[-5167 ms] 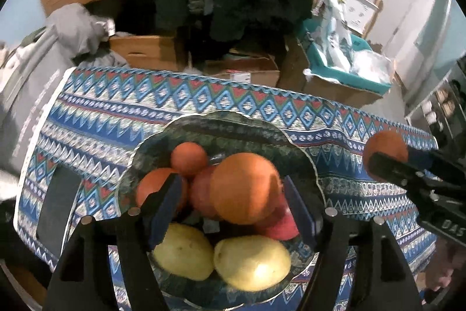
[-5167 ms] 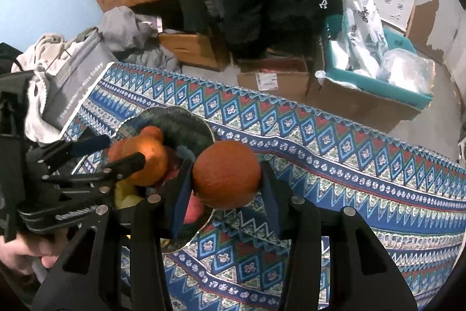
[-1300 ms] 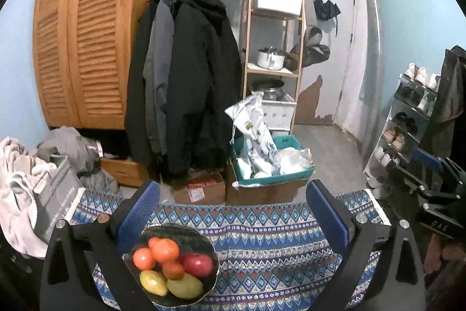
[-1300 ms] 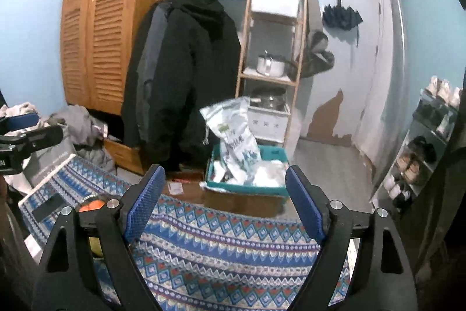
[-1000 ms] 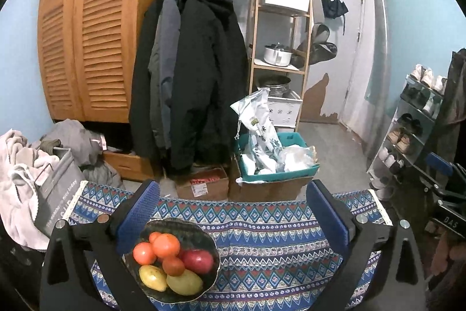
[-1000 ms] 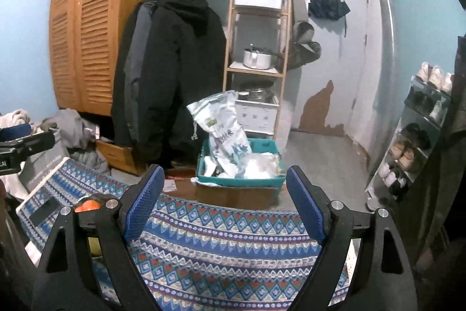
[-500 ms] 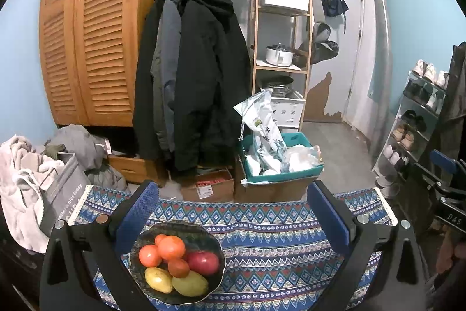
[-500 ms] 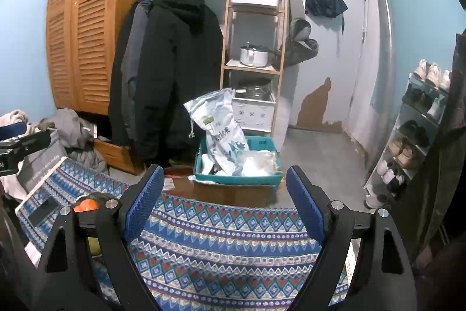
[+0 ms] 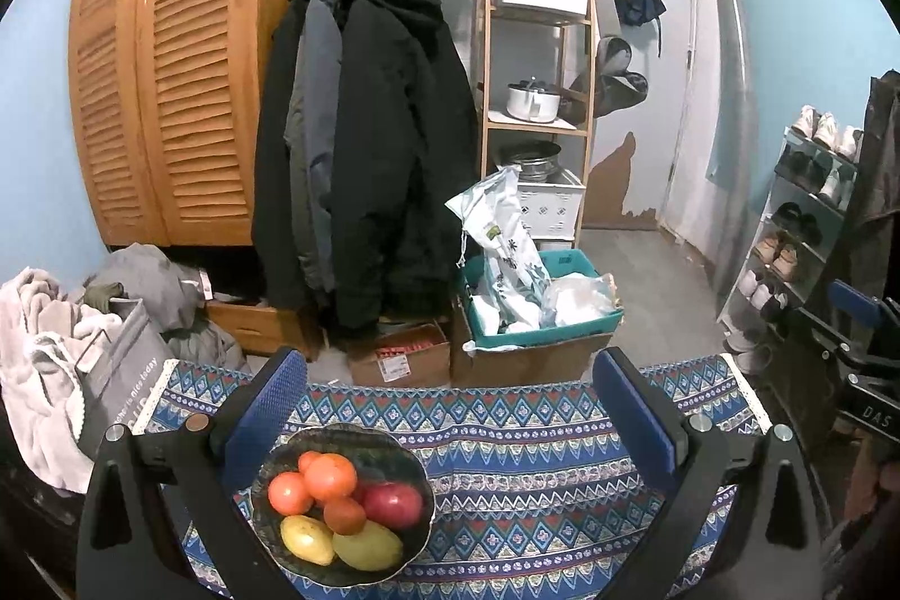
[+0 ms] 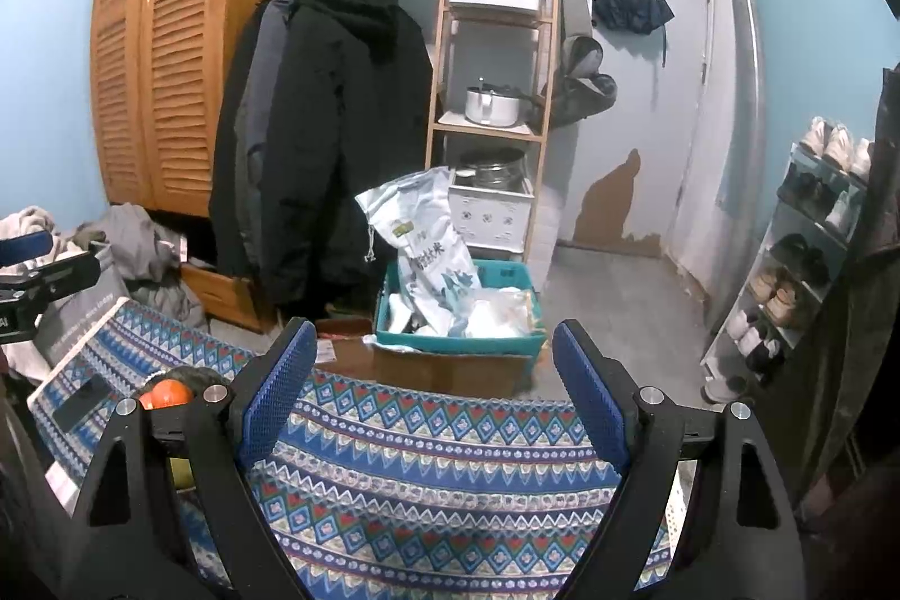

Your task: Organize fruits

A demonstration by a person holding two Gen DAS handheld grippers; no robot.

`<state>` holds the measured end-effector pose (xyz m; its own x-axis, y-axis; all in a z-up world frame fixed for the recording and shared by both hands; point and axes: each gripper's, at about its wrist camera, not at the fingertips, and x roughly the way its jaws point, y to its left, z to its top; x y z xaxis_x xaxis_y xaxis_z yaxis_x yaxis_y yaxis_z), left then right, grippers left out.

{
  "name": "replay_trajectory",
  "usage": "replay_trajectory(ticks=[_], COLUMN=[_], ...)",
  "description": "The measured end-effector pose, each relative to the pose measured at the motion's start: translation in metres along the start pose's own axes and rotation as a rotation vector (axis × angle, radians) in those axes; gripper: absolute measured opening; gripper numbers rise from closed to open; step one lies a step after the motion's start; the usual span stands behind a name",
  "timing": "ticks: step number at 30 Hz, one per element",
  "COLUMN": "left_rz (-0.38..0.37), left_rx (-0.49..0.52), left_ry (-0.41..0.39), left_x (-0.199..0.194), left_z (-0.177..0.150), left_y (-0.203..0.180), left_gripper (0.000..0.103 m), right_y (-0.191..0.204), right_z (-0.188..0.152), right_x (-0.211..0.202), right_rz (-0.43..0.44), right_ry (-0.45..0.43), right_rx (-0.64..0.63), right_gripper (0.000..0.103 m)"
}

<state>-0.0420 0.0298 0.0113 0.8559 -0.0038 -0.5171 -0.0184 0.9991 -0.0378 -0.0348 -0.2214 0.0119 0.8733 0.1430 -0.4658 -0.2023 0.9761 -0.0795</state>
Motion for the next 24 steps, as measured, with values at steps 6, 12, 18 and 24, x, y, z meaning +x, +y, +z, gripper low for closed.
replay_trajectory(ticks=[6, 12, 18, 24], left_rz=[-0.001, -0.002, -0.002, 0.003], left_rx=[0.000, 0.002, 0.005, 0.000], left_ry=[0.001, 0.002, 0.006, 0.005], left_x=[0.0001, -0.0003, 0.0004, 0.0015], left_z=[0.0000, -0.0005, -0.0016, -0.0019], left_y=[0.0000, -0.0008, -0.0009, -0.0003], left_gripper=[0.103, 0.103, 0.103, 0.103], right_y=[-0.0002, -0.0008, -0.0008, -0.0012], right_z=[0.0000, -0.0009, -0.0009, -0.0011], right_x=[-0.0001, -0.0005, -0.0004, -0.0004], right_rz=[-0.002, -0.003, -0.003, -0.001], right_ry=[-0.001, 0.000, 0.000, 0.001], right_rx=[-0.002, -0.005, -0.005, -0.006], right_gripper=[0.085, 0.085, 0.085, 0.085])
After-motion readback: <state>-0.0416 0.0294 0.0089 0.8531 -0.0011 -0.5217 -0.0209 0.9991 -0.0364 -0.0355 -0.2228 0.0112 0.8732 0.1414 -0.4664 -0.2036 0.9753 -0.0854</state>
